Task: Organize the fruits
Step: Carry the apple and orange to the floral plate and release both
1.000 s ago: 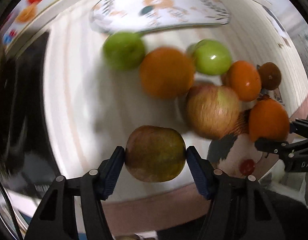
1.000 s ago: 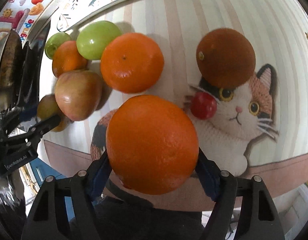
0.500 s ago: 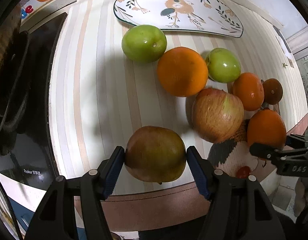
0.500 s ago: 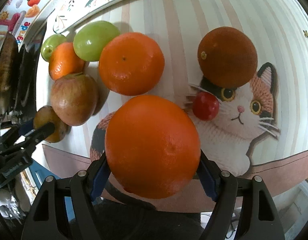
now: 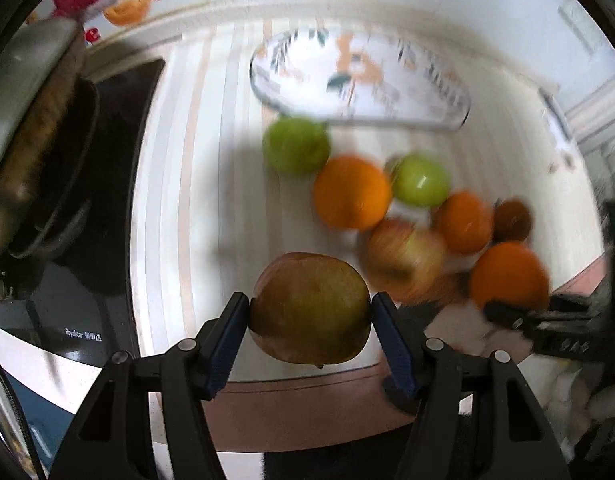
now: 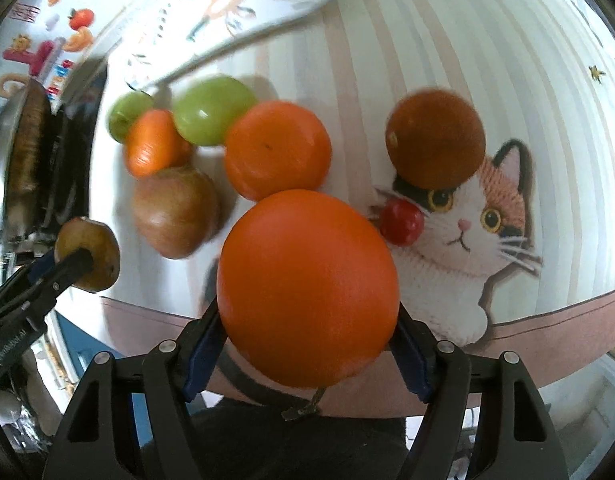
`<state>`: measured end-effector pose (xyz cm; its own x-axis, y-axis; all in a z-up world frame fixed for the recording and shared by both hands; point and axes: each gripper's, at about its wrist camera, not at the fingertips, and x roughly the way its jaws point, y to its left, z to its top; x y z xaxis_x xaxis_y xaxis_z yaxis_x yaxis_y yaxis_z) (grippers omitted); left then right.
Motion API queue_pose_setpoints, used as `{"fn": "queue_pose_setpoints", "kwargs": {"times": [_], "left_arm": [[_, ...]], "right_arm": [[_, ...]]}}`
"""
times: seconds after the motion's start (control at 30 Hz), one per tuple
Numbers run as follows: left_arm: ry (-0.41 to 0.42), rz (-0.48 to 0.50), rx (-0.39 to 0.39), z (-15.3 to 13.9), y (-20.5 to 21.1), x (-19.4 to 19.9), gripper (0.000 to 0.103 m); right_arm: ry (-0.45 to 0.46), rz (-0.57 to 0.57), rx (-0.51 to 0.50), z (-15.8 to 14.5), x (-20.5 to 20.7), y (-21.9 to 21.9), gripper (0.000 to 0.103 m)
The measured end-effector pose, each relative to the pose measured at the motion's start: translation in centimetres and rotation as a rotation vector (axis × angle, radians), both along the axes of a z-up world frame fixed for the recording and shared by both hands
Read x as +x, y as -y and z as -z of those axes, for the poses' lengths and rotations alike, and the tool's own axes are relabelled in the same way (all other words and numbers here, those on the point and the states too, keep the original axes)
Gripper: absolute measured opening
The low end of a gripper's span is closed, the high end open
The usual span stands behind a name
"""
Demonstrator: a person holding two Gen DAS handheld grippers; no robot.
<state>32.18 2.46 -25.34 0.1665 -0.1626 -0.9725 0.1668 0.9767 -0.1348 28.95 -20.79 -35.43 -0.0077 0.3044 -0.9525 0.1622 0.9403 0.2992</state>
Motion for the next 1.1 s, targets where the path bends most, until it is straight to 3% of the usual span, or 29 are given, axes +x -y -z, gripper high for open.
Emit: {"fn": "queue_pose_setpoints", "kwargs": {"times": [0.17, 0.3, 0.4, 0.53, 0.83, 1.1], "left_arm": [[0.038, -0.046, -0.089, -3.5, 1.9, 4.1, 0.061], [0.073, -0.059, -0.134, -5.2, 4.1, 9.9, 0.061], [0.096, -0.058, -0.099, -4.0, 5.5, 13.5, 0.061], [0.042, -0.081, -0.094, -1.9, 5.6, 16.2, 0.061], [0.006, -0.092, -0.100, -0.6, 5.8, 15.5, 0.061], [0.012, -0.074, -0.077, -0.7, 6.3, 14.8, 0.061]], "right_arm": [[0.079, 0.018, 0.062, -4.0, 2.7, 1.5, 0.075], [0.168, 0.020, 0.071, -7.0, 7.9, 1.7, 0.070], [0.192, -0.016, 0.004, -6.6, 11.8, 0.7, 0.068], [0.168, -0.021, -0.024, -5.7, 14.9, 1.1, 0.068], [0.084, 0.022, 0.012, -2.6, 15.4, 3.7, 0.070], [-0.024, -0.055, -0.025, 1.2, 14.8, 3.2, 0.078]]}}
